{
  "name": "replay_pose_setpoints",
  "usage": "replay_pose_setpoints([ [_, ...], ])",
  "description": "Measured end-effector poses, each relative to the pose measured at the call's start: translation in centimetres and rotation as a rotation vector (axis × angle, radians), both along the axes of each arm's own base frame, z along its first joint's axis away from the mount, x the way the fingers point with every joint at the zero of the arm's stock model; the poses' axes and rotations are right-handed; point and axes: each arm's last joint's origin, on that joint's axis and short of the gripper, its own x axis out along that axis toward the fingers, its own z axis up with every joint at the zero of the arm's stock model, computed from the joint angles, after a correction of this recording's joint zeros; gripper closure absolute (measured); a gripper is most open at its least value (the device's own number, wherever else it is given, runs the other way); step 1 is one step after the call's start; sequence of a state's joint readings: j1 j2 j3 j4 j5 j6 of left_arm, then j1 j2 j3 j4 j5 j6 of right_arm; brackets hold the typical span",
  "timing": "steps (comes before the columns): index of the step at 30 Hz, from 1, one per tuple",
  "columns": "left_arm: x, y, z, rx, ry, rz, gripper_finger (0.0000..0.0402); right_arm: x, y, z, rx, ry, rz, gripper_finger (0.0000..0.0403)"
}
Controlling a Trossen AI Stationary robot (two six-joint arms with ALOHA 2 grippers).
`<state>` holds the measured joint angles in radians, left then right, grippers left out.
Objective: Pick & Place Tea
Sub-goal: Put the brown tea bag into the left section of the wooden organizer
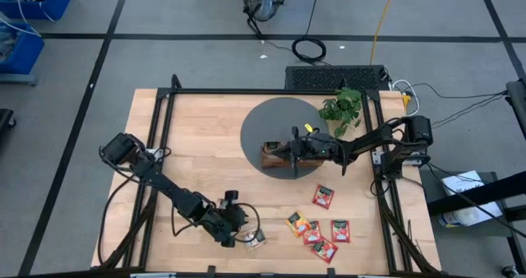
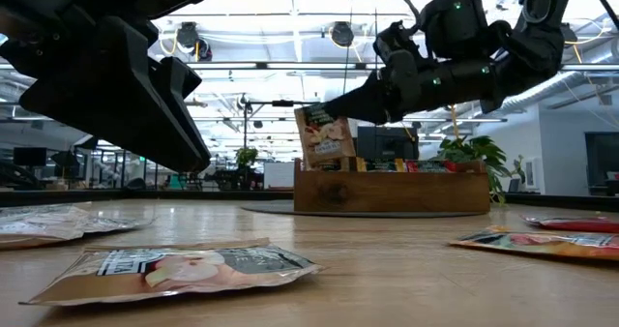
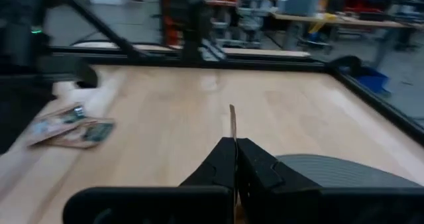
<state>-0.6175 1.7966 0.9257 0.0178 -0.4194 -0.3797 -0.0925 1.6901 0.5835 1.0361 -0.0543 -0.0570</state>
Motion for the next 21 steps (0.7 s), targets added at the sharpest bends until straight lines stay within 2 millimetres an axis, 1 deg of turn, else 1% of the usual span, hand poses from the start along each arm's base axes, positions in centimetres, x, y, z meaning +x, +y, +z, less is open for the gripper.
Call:
replay_pose_setpoints([
  [7, 0.0, 0.0, 0.0, 0.003, 0.004, 0.0, 0.0314, 0.0, -0.6, -1.0, -0.013, 0.025, -0.017, 0.0403],
  [10, 0.0, 0.0, 0.0, 0.003, 0.004, -0.001, 0.0314, 0.1, -1.0, -1.7, -0.01, 0.044, -0.026, 0.0403],
  [17, 0.0, 0.0, 0.0, -0.001, -0.002, 0.0, 0.0314, 0.4, -1.0, -2.9, -0.006, 0.033, -0.031, 0.0403],
  [21, 0.0, 0.0, 0.0, 0.0, -0.001, 0.0, 0.0314, 0.4, -1.2, -3.2, -0.013, 0.05, -0.071, 0.0403],
])
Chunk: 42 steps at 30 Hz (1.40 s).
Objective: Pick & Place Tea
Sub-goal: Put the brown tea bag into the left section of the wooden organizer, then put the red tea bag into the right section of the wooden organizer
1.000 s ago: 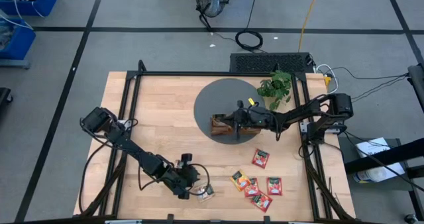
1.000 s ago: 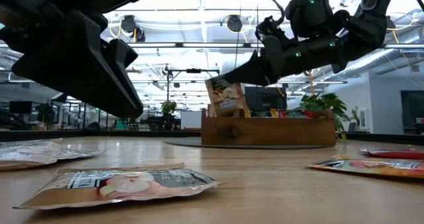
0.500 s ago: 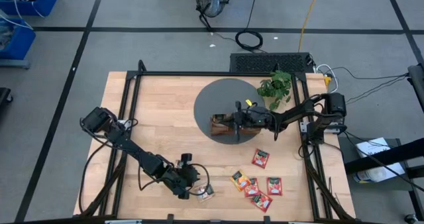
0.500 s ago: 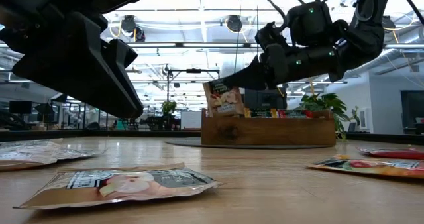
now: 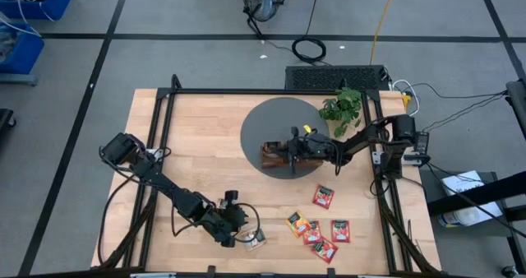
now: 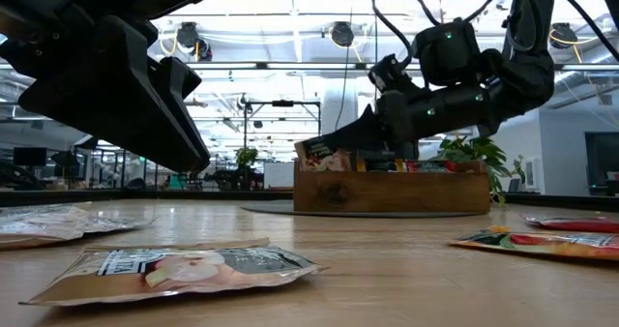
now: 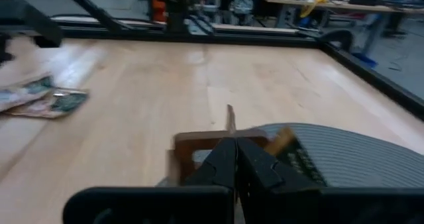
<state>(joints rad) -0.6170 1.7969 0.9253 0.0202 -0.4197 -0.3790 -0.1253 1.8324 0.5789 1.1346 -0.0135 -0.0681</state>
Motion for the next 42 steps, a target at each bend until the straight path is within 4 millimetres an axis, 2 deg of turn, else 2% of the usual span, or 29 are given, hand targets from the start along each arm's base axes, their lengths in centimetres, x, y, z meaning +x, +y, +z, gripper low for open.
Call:
replay_pose_setpoints([
  [8, 0.0, 0.0, 0.0, 0.0, 0.001, 0.001, 0.0314, 0.0, 0.1, 0.0, 0.0, 0.006, -0.01, 0.0393],
  [16, 0.0, 0.0, 0.0, -0.001, 0.001, 0.001, 0.0314, 0.0, 0.5, 0.8, -0.007, -0.028, -0.018, 0.0324],
  [20, 0.0, 0.0, 0.0, -0.002, 0.002, 0.003, 0.0314, -0.1, 0.5, 2.1, -0.017, -0.07, -0.049, 0.0291],
  [24, 0.0, 0.0, 0.0, -0.002, 0.002, 0.003, 0.0314, -0.4, 1.2, 3.4, -0.016, -0.082, -0.021, 0.0279],
  [28, 0.0, 0.0, 0.0, -0.002, 0.002, 0.003, 0.0314, -0.6, 3.3, 4.0, -0.018, -0.059, 0.113, 0.0281],
  [33, 0.2, -0.1, 0.2, -0.021, -0.025, 0.003, 0.0314, -1.2, 7.3, 4.0, -0.012, 0.005, 0.361, 0.0294],
  [38, 1.1, -0.8, 1.5, -0.136, -0.174, 0.009, 0.0314, -3.0, 11.8, 3.5, 0.004, 0.168, 0.512, 0.0311],
  [42, 1.7, -0.6, 1.5, -0.144, -0.207, 0.012, 0.0314, -4.8, 15.3, 3.1, -0.003, 0.252, 0.529, 0.0333],
])
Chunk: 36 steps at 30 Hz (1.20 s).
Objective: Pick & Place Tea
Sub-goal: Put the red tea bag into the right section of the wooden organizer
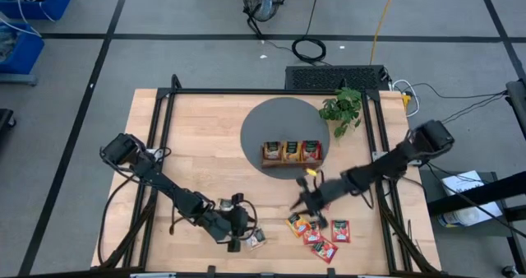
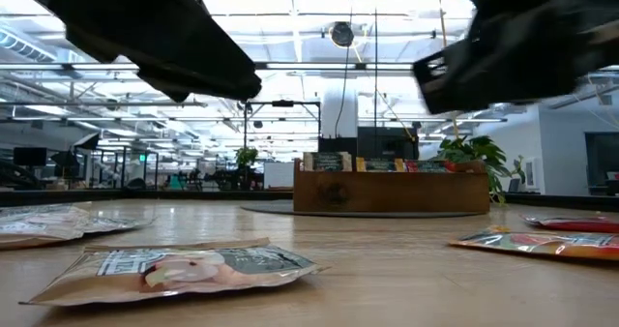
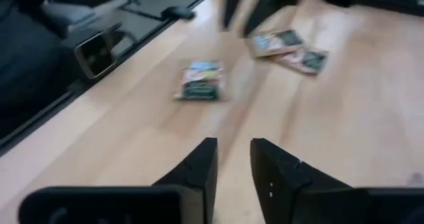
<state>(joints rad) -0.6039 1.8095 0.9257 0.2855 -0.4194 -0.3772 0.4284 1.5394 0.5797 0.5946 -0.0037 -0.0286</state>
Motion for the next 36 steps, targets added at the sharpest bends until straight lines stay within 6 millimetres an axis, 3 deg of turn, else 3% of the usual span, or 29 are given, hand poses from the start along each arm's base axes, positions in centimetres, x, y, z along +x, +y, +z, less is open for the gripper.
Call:
replay_pose_setpoints([
  [5, 2.5, 1.4, -1.4, -0.063, 0.027, 0.017, 0.0314, -2.3, 3.9, -0.1, -0.042, -0.009, -0.001, 0.0371],
  [11, 6.6, 2.2, -2.2, -0.052, 0.057, -0.074, 0.0314, -5.1, 6.2, -0.7, -0.211, -0.05, -0.235, 0.0397],
  [14, 7.6, 2.6, -2.3, -0.028, 0.059, -0.088, 0.0314, -6.1, 6.3, -1.2, -0.256, -0.054, -0.382, 0.0396],
  [22, 7.6, 3.2, -2.6, 0.009, 0.084, -0.082, 0.0314, -7.1, 6.1, -2.0, -0.235, 0.032, -0.442, 0.0402],
  [31, 7.2, 2.8, -2.9, 0.033, 0.112, -0.101, 0.0314, -9.7, 4.3, -0.6, -0.097, 0.15, -0.612, 0.0403],
  [36, 7.1, 2.7, -2.9, 0.026, 0.12, -0.098, 0.0314, -11.2, 3.7, -1.1, -0.003, 0.368, -0.652, 0.0403],
])
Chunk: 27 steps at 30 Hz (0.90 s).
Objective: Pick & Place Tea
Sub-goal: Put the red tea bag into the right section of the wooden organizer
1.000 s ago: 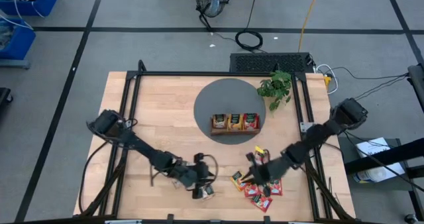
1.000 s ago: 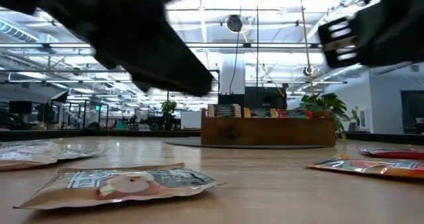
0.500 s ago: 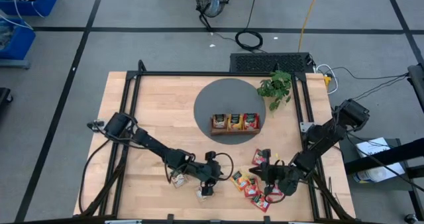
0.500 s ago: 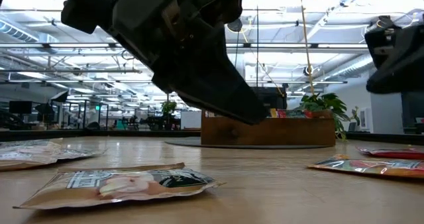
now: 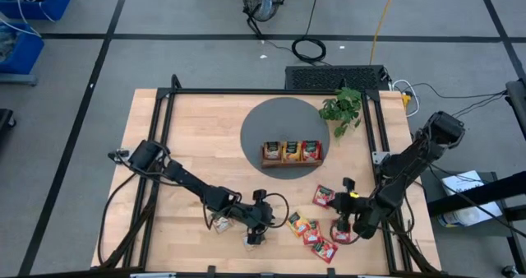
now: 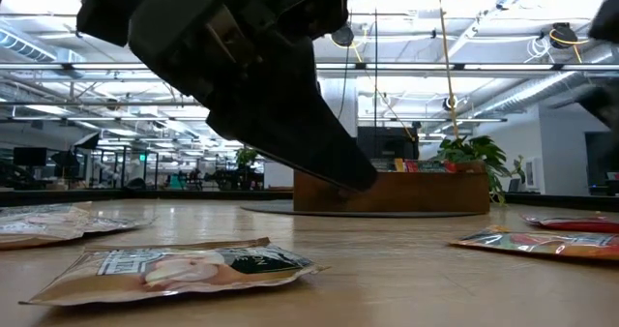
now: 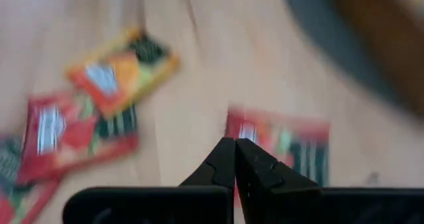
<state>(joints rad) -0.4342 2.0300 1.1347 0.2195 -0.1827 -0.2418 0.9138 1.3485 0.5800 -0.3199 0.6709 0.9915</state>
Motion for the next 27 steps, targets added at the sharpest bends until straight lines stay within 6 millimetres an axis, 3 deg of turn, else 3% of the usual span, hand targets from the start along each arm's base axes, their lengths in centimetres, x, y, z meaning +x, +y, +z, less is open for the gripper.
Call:
replay_pose_setpoints([
  [5, 0.1, 0.1, 0.1, -0.007, -0.013, 0.004, 0.0314, -1.1, -0.7, -1.0, 0.03, 0.15, -0.107, 0.0403],
  [11, 0.2, 0.1, 0.2, -0.008, -0.028, 0.012, 0.0314, -1.1, -1.5, -1.4, 0.004, 0.176, -0.194, 0.0403],
  [19, 0.3, 0.2, 0.2, 0.016, -0.04, 0.047, 0.0314, 2.1, -1.2, -2.8, -0.027, 0.15, -0.078, 0.0403],
  [27, 0.2, 0.2, 0.2, 0.021, -0.033, 0.047, 0.0314, 5.3, -2.4, -4.9, -0.036, 0.182, -0.017, 0.0403],
])
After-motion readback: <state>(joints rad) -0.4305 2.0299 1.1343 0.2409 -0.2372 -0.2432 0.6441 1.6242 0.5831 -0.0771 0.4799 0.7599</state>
